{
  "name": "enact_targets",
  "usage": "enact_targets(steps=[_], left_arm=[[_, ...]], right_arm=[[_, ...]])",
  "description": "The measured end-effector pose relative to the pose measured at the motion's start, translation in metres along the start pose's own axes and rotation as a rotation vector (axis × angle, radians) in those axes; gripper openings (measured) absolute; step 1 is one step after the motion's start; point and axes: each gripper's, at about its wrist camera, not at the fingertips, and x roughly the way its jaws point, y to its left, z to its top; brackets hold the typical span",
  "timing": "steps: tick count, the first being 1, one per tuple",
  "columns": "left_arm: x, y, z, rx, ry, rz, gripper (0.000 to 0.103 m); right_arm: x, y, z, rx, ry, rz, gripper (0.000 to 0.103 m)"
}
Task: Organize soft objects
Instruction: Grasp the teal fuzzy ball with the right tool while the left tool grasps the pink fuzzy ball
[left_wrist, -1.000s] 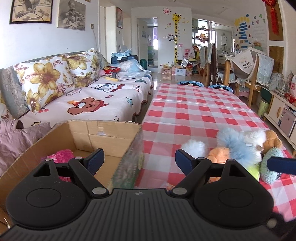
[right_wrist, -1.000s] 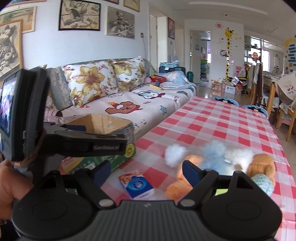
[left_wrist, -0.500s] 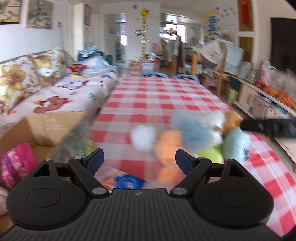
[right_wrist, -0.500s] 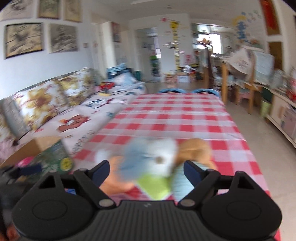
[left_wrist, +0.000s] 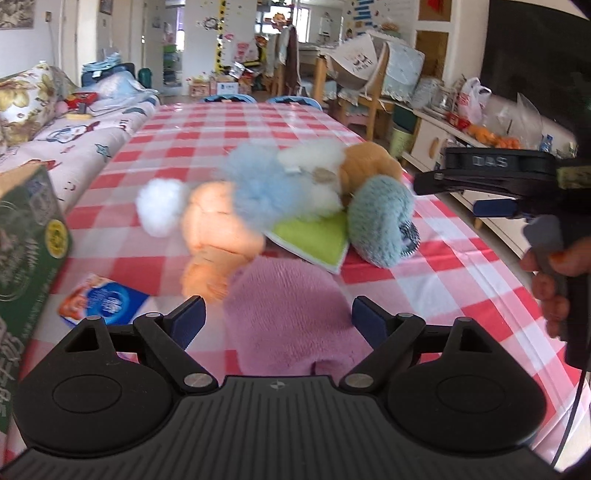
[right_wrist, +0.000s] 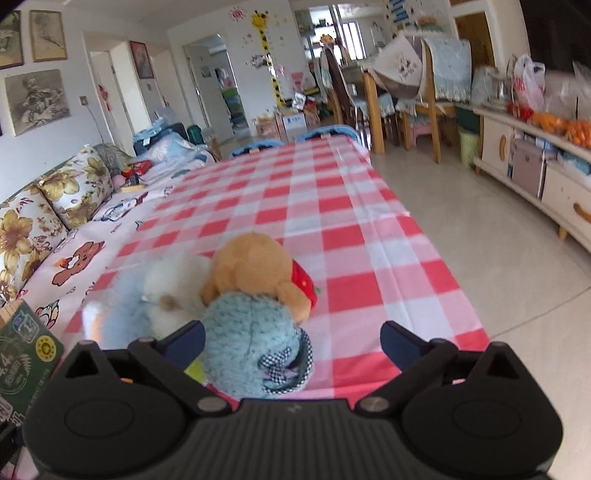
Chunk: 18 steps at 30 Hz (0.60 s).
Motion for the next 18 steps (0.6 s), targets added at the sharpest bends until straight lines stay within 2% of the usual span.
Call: enact_targets(steps=[7, 18], left_arm=[[0.015, -0.009, -0.004, 0.026, 0.043, 0.015, 0.103], [0.033, -0.007, 0.000, -0.005, 0.094, 0.007, 0.103]], right_arm=[[0.032, 0.003, -0.008, 0.042, 0.060, 0.067, 0.102], [0.058, 0.007, -0.012, 0.078, 0.092, 0.092, 0.102]])
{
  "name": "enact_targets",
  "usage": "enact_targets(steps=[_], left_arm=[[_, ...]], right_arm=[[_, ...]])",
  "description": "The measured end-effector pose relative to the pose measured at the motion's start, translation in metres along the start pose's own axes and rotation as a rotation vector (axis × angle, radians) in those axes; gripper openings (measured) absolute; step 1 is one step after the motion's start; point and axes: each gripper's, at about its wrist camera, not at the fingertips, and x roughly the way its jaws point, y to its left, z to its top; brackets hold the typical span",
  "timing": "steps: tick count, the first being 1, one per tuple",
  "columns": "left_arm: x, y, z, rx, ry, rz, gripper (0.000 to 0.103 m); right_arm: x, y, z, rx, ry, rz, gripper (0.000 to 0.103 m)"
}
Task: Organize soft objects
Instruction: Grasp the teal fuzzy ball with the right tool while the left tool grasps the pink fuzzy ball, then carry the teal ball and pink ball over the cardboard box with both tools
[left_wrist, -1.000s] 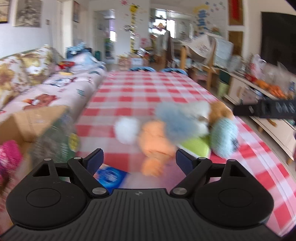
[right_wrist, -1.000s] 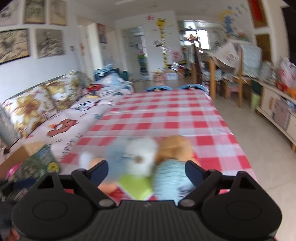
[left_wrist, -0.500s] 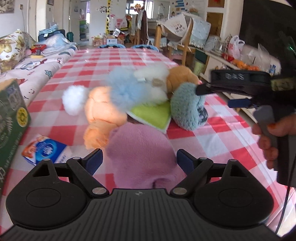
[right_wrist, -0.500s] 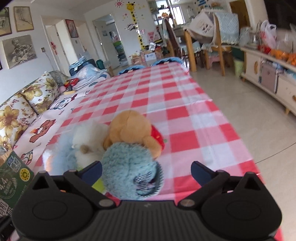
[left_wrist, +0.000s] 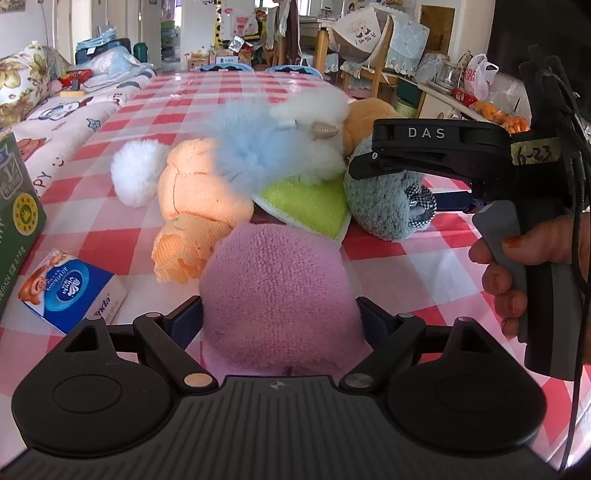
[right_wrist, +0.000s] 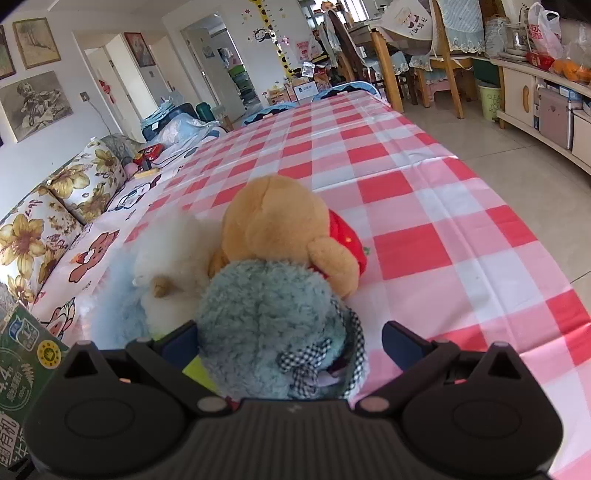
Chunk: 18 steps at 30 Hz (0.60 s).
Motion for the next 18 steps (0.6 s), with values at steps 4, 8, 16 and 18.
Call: enact_targets(steps=[4, 8, 16, 18], left_arm=[[0.002, -0.001, 0.001, -0.010, 0.008, -0.002, 0.101], [0.004, 0.002, 0.002, -0.011, 0.008, -0.011, 0.095], [-0.003, 0.009, 0.001, -0.019, 0.004, -0.026, 0.091], [-0.007, 0.012, 0.002, -0.024, -0.002, -0.032, 0.090]], right_arm=[[0.007, 0.002, -0.001, 0.002, 0.026, -0.004, 0.102], [0.010, 0.004, -0.002, -0.011, 0.036, -0.012, 0.097], [0.006, 0.015, 0.002, -0.049, 0.057, -0.029, 0.078], [0.004, 0.016, 0.003, -0.057, 0.063, -0.046, 0.077]])
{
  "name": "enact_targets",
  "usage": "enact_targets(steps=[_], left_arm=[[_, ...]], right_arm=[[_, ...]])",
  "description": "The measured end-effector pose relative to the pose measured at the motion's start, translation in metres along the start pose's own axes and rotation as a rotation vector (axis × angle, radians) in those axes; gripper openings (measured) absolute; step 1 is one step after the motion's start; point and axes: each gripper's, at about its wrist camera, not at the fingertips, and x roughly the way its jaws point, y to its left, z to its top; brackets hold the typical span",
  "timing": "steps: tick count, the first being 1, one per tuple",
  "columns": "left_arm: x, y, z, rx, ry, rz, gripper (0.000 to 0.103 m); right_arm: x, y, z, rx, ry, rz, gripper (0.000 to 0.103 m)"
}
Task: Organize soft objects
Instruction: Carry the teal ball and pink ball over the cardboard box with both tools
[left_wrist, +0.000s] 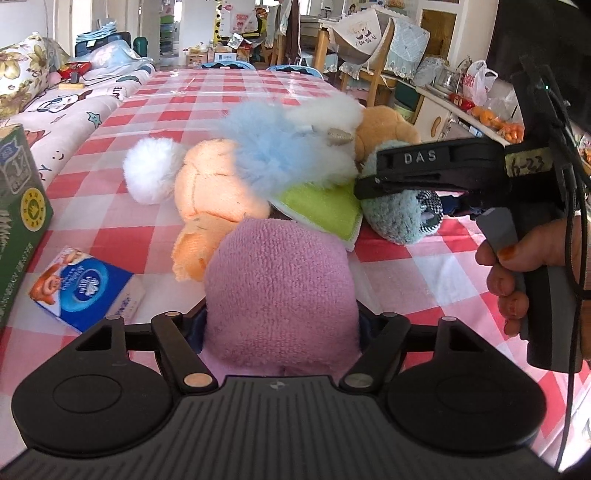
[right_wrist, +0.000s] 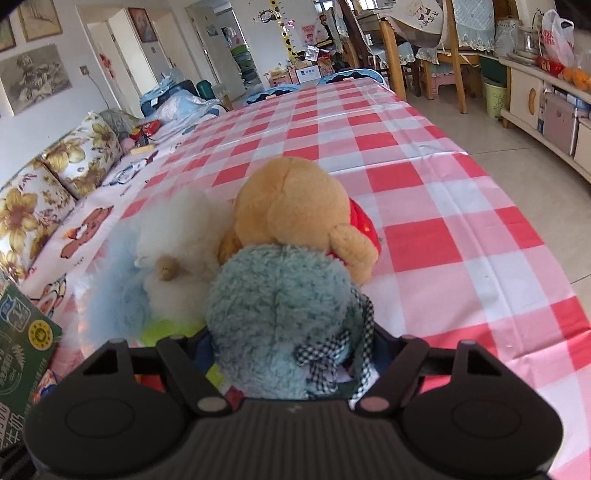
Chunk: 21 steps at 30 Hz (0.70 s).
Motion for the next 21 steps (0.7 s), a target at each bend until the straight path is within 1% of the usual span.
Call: enact_targets(steps=[3, 9, 16, 21], left_arm=[[-0.007, 0.004, 0.001, -0.003, -0.021, 0.000, 0.090], [-0.017, 0.016, 0.004, -0.036, -0.058, 0.000, 0.090], [-0.025, 0.022, 0.007, -0.054, -0.095, 0.011, 0.090], [-0.030, 0.030, 0.010, -0.078, -0.124, 0.016, 0.090]], right_arm=[[-0.008, 0.003, 0.001, -0.013, 0.002, -0.020, 0.076], [-0.031, 0.011, 0.005, -0.039, -0.022, -0.026, 0.076], [-0.048, 0.030, 0.009, -0.087, -0.054, -0.023, 0.076], [-0.061, 0.046, 0.013, -0.116, -0.081, -0.004, 0.076]])
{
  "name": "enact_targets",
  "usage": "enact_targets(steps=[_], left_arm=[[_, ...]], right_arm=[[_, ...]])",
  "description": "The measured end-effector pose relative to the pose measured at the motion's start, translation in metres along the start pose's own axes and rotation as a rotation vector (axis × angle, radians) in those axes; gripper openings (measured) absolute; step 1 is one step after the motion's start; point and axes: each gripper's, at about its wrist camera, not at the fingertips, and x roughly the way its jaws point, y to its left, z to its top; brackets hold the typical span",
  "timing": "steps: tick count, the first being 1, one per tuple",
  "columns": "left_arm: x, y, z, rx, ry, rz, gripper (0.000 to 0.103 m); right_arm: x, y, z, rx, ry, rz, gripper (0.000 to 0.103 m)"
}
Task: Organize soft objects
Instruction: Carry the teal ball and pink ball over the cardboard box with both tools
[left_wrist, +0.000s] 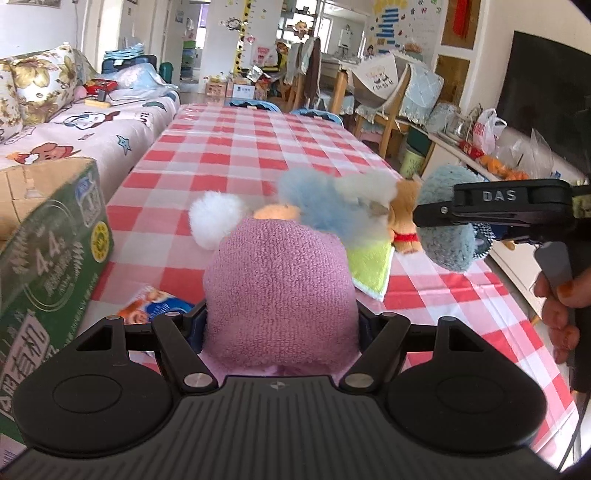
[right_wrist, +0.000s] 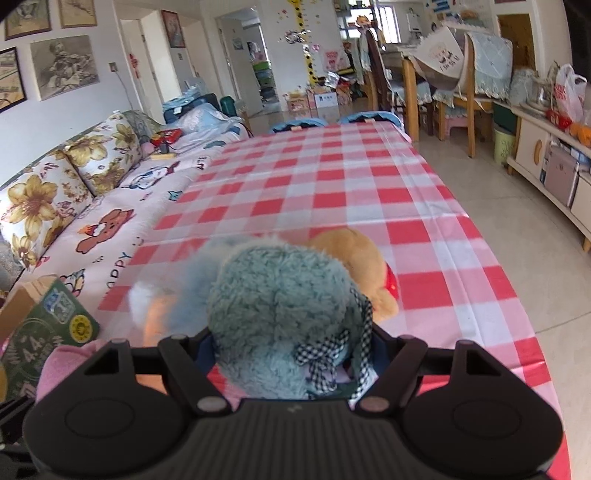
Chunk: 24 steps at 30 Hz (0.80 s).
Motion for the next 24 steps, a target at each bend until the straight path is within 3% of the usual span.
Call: enact_targets(steps=[24], left_arm=[[-0.031, 0.030, 0.017, -0.034, -0.122, 0.011, 0.090]], right_arm=[[-0.058, 0.064, 0.009, -0.015, -0.144, 0.096, 0.076]])
